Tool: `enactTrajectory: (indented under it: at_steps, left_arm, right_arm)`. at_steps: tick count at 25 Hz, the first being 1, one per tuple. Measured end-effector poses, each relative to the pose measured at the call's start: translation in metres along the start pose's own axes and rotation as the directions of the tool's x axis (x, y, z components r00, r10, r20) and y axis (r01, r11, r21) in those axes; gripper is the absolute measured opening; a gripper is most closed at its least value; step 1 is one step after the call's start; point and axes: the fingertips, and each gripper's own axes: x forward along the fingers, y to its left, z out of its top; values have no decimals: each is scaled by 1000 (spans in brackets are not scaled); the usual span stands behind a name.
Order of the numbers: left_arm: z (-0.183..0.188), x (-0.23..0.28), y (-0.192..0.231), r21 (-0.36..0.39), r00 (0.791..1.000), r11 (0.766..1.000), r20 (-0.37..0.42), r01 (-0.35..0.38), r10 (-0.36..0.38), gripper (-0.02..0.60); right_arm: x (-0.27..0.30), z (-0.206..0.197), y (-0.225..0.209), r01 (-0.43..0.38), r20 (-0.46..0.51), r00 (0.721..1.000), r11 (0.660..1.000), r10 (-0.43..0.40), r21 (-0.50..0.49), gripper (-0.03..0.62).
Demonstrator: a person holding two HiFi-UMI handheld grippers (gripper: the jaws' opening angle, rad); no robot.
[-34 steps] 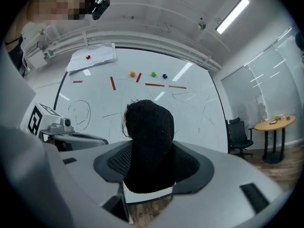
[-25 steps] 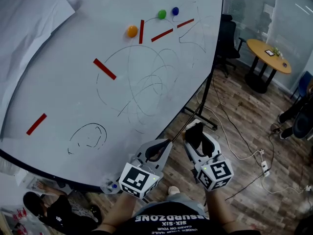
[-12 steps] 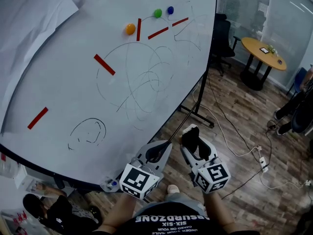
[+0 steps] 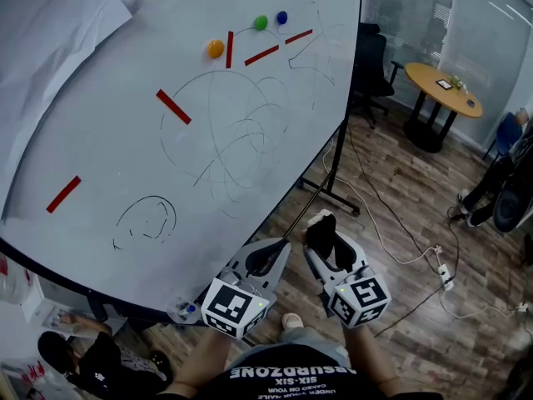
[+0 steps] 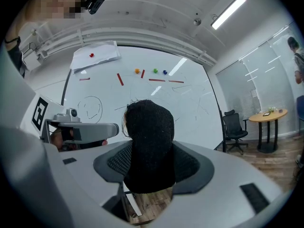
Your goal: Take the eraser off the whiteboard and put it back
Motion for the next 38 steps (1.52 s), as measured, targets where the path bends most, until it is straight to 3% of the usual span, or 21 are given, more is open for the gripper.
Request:
enactTrajectory:
  at_steps: [10,28,38]
  left_arm:
    - [-5,-8,4,-1,1000,1000,-12,-28,28,8]
    - [-2,5,5,-1,999,999,-7,-36,36,8]
    - [-4,11,13,-11,999,999,-14,-49,49,8]
  right_arm:
    - [7,17,2,-19,46,999,1000,18,10,241]
    - [14,92,-17,-11,210,977,999,22,-49,241]
    - [24,109,-28,-8,238,971,998,23,-65,241]
